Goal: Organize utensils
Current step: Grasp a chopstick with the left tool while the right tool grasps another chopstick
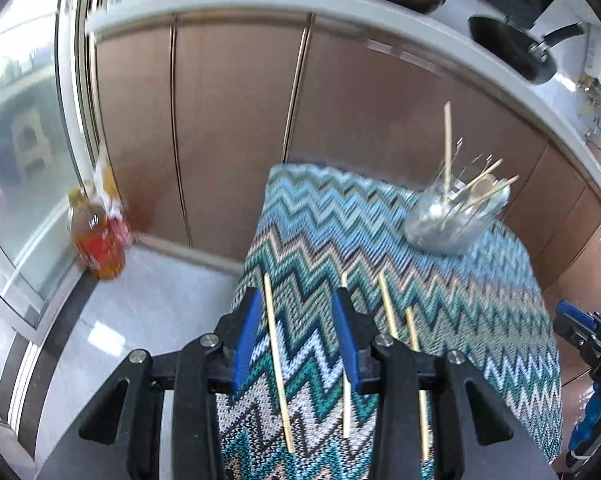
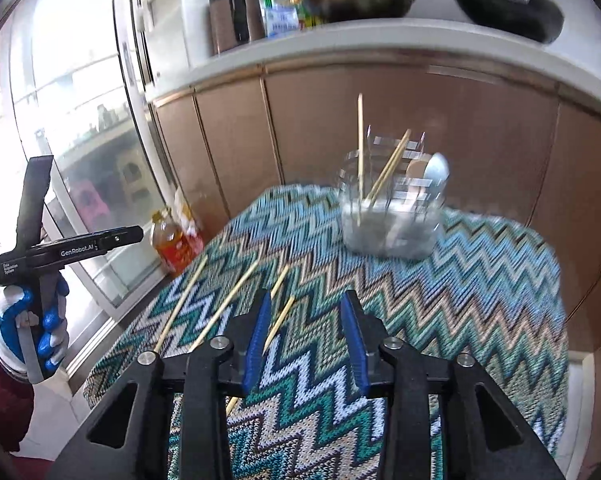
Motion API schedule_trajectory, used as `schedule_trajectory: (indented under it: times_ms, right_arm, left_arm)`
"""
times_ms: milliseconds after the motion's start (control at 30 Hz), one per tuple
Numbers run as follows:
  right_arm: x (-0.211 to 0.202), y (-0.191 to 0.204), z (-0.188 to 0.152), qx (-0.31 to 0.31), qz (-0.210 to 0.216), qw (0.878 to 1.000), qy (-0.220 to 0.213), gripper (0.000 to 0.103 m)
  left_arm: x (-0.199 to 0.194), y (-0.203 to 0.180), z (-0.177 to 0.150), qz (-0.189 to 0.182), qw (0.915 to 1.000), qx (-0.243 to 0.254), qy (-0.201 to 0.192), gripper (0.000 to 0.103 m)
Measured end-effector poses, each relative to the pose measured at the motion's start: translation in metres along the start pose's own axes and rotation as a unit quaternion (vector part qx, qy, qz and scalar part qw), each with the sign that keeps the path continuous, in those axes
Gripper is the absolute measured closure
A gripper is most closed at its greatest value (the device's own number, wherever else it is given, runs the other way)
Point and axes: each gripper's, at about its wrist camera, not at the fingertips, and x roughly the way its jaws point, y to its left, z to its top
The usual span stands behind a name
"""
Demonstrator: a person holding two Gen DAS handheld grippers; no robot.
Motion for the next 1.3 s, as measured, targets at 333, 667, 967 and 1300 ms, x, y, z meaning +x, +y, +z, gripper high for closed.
schedule_trajectory:
  times_ms: [333,667,967,1300]
  right_arm:
    - [0.102,0.001,0.004,0.017,0.047,0.991,0.122,0.079]
    - [0.185,0.001,0.002,0.041,0.061,0.974,0.215,0.081]
    - [0.207,0.005,0.001,0.031,0.049,0.964,0.259,0.082]
    - [0.224,0.002,0.010,0.050,0.054,0.955,0.288,0.082]
  left_arm:
    - [0.070,0.020,-0.001,-0.004,0.9959,-0.015,0.089,0.069]
    - [0.118,0.029,0.012,-0.009,0.9860,-0.020,0.165,0.074]
    - [0.145,0.030,0.006,-0.008,0.9752,-0.016,0.221,0.082]
    - [0.156,0.021,0.011,0.010,0.9660,0.019,0.258,0.086]
